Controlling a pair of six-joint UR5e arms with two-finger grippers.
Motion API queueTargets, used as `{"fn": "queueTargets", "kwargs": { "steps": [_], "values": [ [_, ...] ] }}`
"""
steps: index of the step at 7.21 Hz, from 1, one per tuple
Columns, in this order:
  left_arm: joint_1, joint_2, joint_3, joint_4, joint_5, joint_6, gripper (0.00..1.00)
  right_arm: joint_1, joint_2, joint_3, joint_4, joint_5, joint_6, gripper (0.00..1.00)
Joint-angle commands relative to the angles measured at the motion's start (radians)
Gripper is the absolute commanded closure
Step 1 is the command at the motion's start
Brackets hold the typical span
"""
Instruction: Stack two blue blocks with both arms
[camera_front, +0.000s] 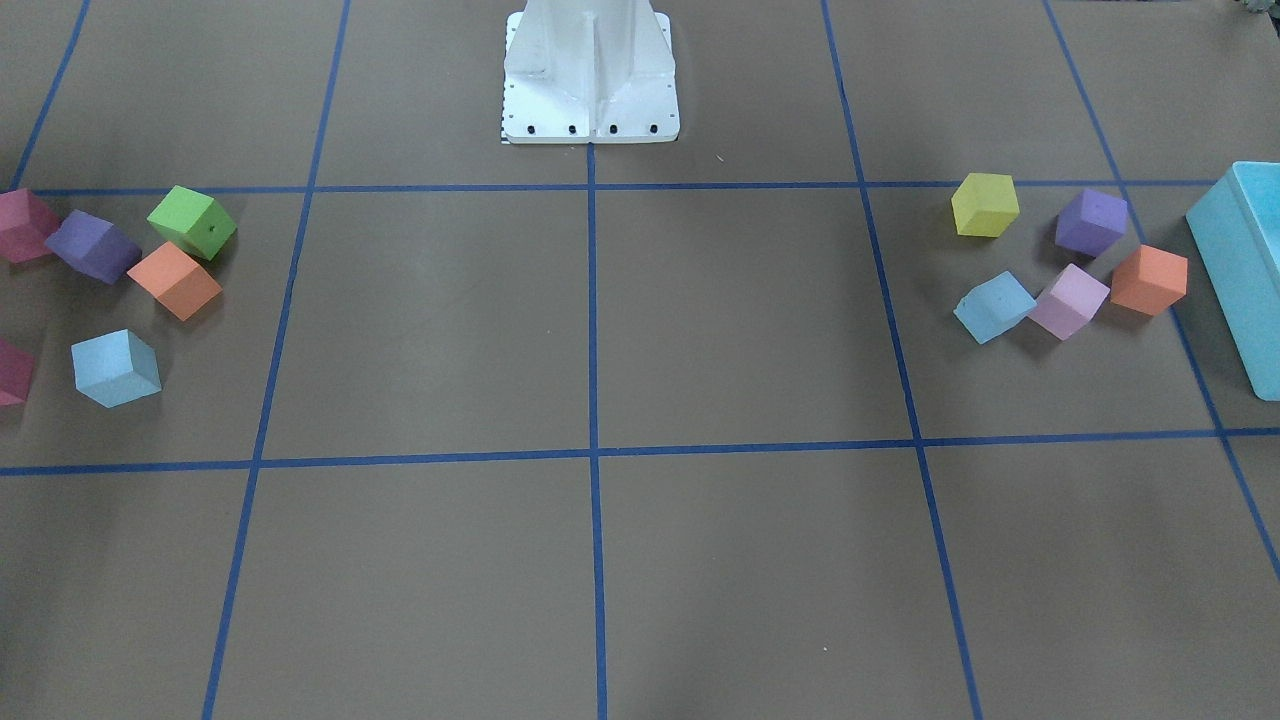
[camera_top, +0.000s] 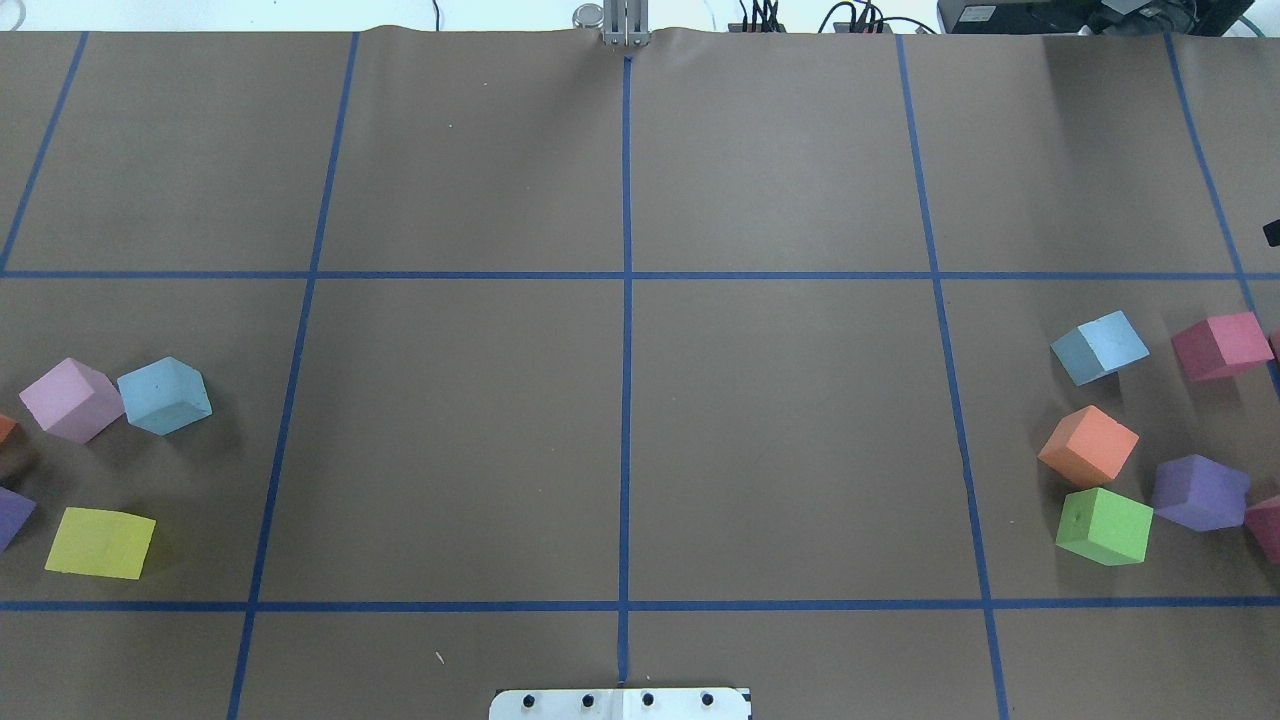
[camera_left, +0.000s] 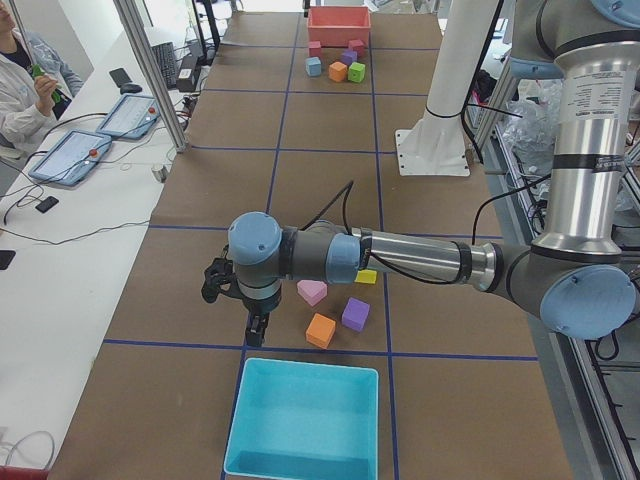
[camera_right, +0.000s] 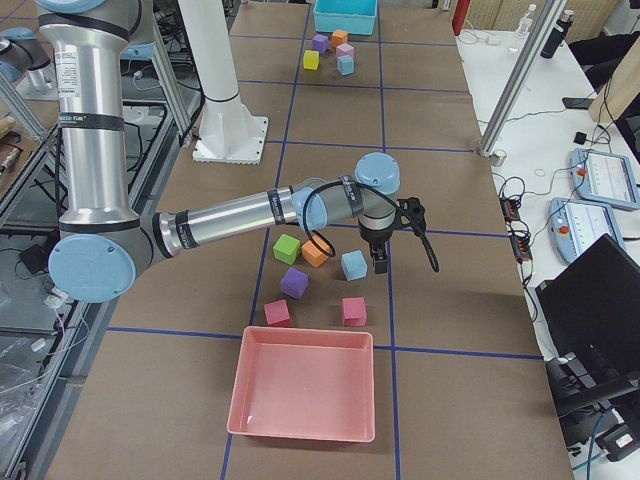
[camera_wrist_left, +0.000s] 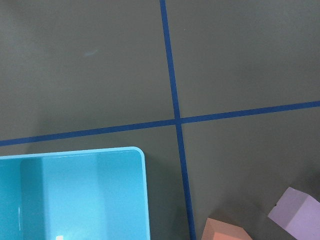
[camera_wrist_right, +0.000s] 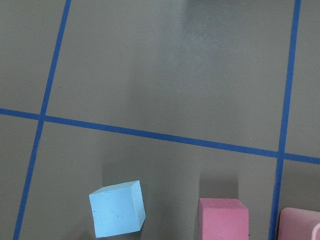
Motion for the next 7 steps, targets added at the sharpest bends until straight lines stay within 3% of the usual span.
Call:
{"fn": "queueTargets", "kwargs": {
  "steps": [1, 4, 7],
  "values": [
    [0.002, -0.005, -0.003, -0.002, -0.001, -0.042, 0.02, 0.0, 0.017, 0.002, 0.0, -0.013, 0.0, 0.0],
    [0.083, -0.023, -0.082, -0.001, 0.003, -0.25, 0.02, 0.0, 0.028, -0.018, -0.002, -0.076, -0.003, 0.0],
    [0.199, -0.067, -0.106, -0.004, 0.0, -0.431, 0.02, -0.157, 0.038, -0.023, 0.001, -0.057, 0.081, 0.0]
  ]
}}
